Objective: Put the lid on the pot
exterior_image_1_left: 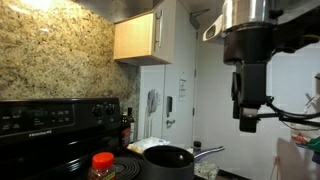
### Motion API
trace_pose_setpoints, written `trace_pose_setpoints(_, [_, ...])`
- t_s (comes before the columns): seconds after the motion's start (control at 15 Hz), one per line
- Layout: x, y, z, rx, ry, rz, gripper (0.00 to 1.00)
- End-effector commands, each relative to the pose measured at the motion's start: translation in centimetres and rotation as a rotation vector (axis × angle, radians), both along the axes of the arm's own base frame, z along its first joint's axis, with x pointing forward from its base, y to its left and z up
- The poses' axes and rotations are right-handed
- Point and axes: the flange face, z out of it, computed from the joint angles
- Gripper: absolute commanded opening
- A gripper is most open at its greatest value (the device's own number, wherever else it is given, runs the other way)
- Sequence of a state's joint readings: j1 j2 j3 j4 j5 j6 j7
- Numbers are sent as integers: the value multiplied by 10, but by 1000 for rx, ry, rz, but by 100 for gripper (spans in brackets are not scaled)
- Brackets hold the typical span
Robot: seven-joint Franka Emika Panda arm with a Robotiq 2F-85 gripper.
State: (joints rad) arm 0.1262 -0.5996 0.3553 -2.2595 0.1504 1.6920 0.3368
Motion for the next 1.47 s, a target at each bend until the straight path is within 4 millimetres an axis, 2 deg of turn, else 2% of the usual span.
trace_pose_setpoints(0.0, [47,43,-21,7,77,177,100])
trace_pose_setpoints(0.13, [71,67,-35,10,116,264,100])
trace_pose_setpoints(0.27, [84,81,-46,-8,156,352,100])
trace_pose_setpoints(0.33, [66,66,-41,9,121,265,100])
trace_pose_setpoints(0.47, [77,72,-52,13,148,273,100])
trace_pose_setpoints(0.67, [75,69,-46,16,135,269,100])
trace_pose_setpoints(0.8, [81,72,-46,-5,75,343,100])
trace_pose_setpoints(0.93, [105,77,-50,-34,36,467,100])
trace_pose_setpoints(1.07, [138,83,-60,-41,23,572,100])
trace_pose_setpoints(1.4, [209,102,-97,49,58,805,100])
